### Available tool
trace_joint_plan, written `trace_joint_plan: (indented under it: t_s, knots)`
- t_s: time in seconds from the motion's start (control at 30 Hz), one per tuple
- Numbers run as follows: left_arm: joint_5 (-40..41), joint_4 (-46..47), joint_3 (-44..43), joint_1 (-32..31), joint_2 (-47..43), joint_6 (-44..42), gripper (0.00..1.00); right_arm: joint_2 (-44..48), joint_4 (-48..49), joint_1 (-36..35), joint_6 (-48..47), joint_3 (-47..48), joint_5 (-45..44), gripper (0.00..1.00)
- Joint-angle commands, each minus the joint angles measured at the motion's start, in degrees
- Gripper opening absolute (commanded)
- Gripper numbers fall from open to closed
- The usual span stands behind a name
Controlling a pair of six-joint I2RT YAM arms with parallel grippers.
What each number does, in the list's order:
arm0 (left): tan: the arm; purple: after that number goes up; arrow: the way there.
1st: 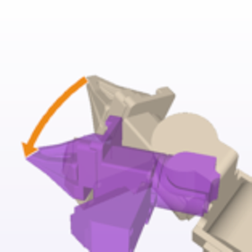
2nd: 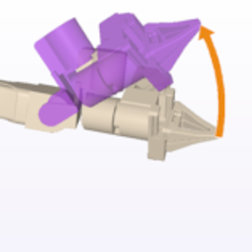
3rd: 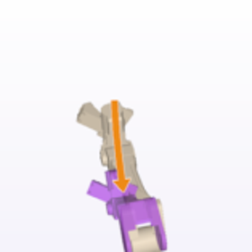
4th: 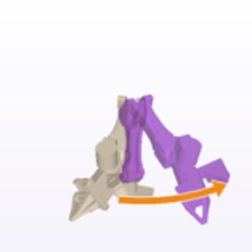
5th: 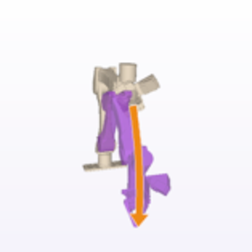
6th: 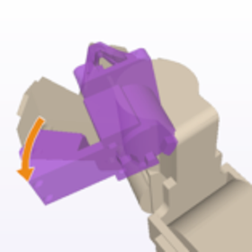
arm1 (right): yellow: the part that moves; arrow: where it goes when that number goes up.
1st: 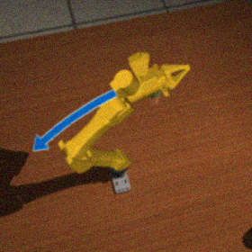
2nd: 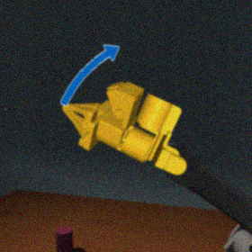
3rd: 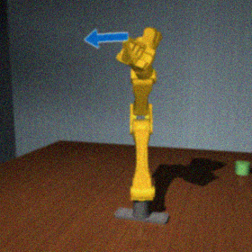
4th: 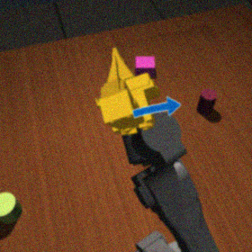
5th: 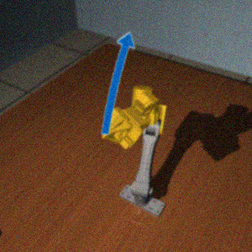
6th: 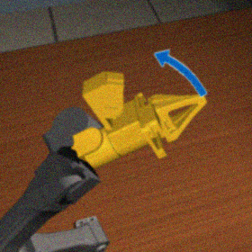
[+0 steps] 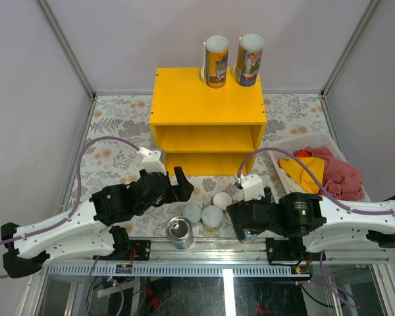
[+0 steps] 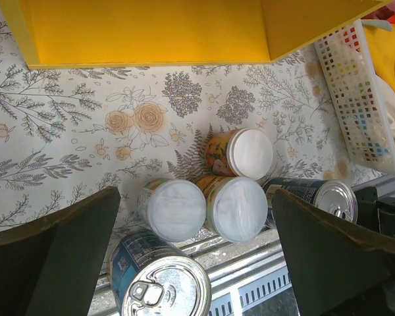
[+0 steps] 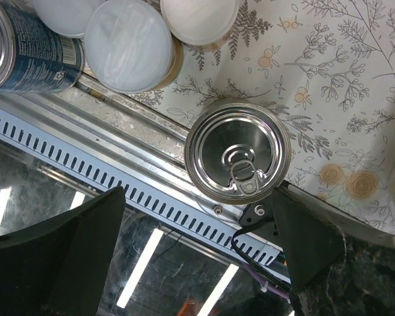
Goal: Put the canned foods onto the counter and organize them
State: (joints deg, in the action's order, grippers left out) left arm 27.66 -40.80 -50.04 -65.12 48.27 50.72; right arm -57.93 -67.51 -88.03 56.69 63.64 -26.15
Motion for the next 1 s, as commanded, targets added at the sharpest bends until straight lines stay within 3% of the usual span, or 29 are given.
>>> trace_joint_plan:
  t_s: [0.0,0.97]
  knots:
    - [-3.5,3.8,0.8,1.8,0.1,-2.6,1.0,0.7,-1.6,-1.1,5.7,-1.1,-4.1,0.99]
    - [-8.9,4.3,1.2,6.4,0.8,-3.6,1.0,5.8,3.3,-2.4,12.4,-15.2,-1.4,0.99]
